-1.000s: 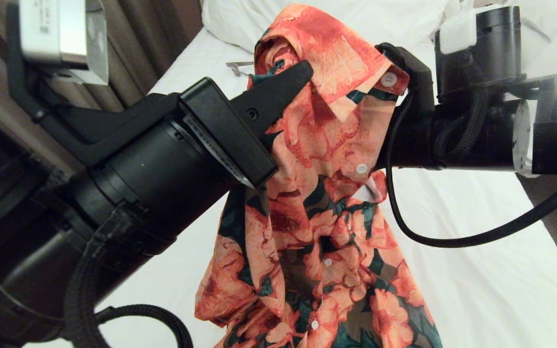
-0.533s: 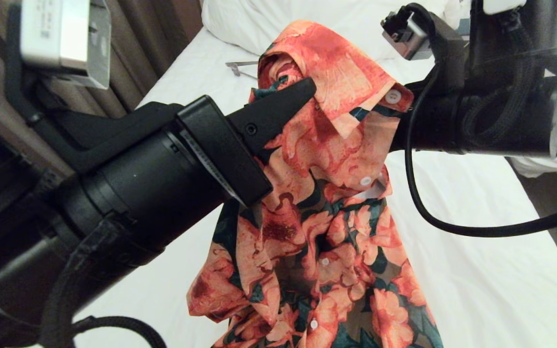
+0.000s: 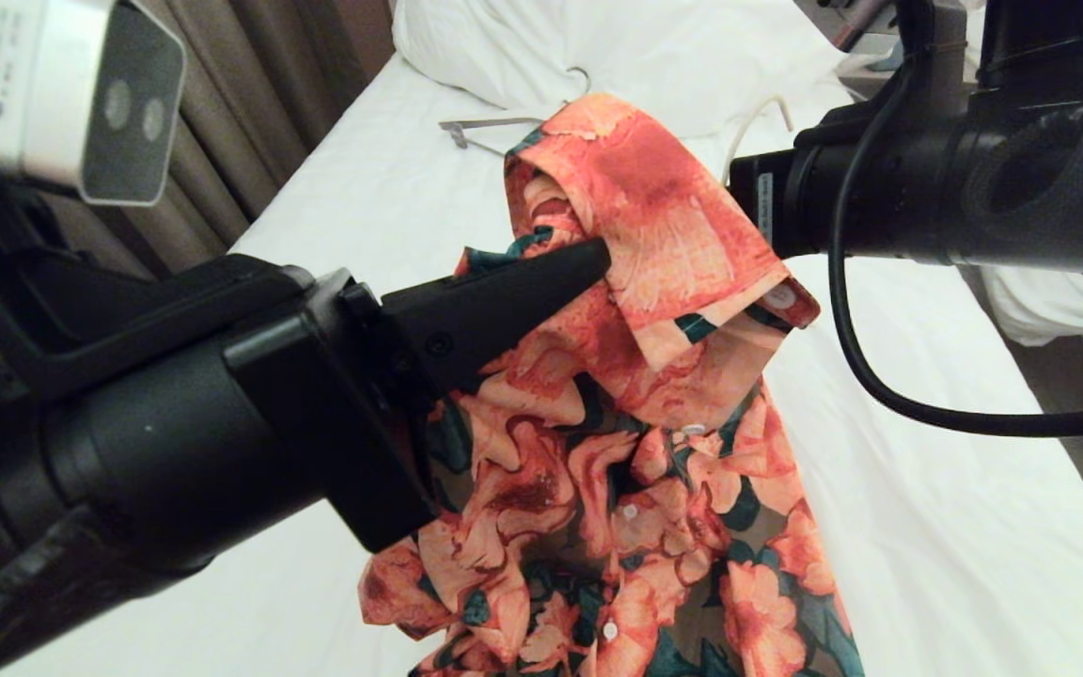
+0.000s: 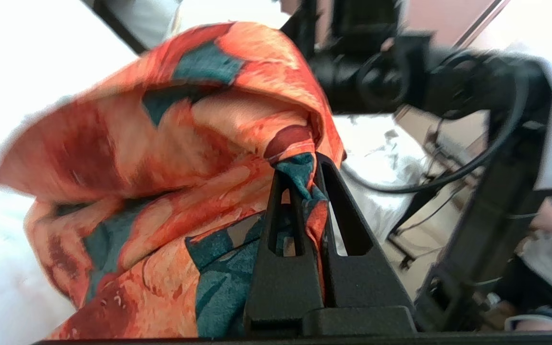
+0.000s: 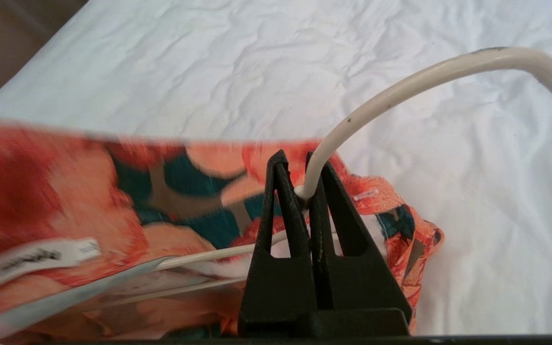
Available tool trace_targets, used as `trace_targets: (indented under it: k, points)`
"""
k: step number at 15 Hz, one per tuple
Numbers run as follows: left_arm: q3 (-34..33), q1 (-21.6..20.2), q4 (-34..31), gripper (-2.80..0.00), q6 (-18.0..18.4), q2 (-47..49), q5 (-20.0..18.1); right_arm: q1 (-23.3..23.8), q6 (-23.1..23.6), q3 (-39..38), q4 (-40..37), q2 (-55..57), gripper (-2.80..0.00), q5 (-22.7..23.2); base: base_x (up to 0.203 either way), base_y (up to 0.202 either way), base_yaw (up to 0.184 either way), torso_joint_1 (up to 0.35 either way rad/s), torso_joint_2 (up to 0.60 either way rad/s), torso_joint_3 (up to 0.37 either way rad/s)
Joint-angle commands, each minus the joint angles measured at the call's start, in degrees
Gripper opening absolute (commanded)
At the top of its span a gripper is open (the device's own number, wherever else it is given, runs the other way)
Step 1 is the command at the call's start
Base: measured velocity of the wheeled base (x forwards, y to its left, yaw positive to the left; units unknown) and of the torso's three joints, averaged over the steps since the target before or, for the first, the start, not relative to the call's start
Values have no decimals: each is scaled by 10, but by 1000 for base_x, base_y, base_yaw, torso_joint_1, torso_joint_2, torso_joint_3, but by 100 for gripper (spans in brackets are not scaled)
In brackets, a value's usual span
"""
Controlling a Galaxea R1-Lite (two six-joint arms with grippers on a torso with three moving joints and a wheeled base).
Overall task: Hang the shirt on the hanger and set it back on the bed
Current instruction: Take the clothes hanger out of the clothes
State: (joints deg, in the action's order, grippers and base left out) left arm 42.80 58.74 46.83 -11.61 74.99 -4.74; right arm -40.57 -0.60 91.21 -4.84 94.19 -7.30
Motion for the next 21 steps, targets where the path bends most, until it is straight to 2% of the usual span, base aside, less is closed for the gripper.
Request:
trace_targets:
  k: [1, 5, 9, 11, 12, 17, 19, 21]
  points:
    - [5, -9, -4, -280, 11, 12, 7, 0, 0, 1, 0, -8, -280, -1, 0, 0, 0, 0, 0, 0]
    - [21, -11, -5, -280, 25, 43, 42, 0, 0, 4, -2, -14, -280, -1, 0, 0, 0, 0, 0, 0]
    - [17, -8, -5, -280, 28, 45, 44, 0, -1, 4, -2, -15, -280, -1, 0, 0, 0, 0, 0, 0]
    - [9, -8, -4, -280, 41, 44, 42, 0, -2, 4, -2, -17, -280, -1, 0, 0, 0, 0, 0, 0]
    - [6, -7, -4, 0, 42, 42, 41, 0, -2, 4, -2, -17, -280, -1, 0, 0, 0, 0, 0, 0]
    - [-11, -7, -4, 0, 67, 24, 27, 0, 0, 5, -2, -18, -280, -8, 0, 0, 0, 0, 0, 0]
    - [-12, -21, -3, 0, 76, 10, 25, 0, 0, 5, -3, -25, -280, -9, 0, 0, 0, 0, 0, 0]
    - [-10, -44, -5, 0, 79, -22, 3, 1, 0, 7, -8, -27, -280, -16, 0, 0, 0, 0, 0, 0]
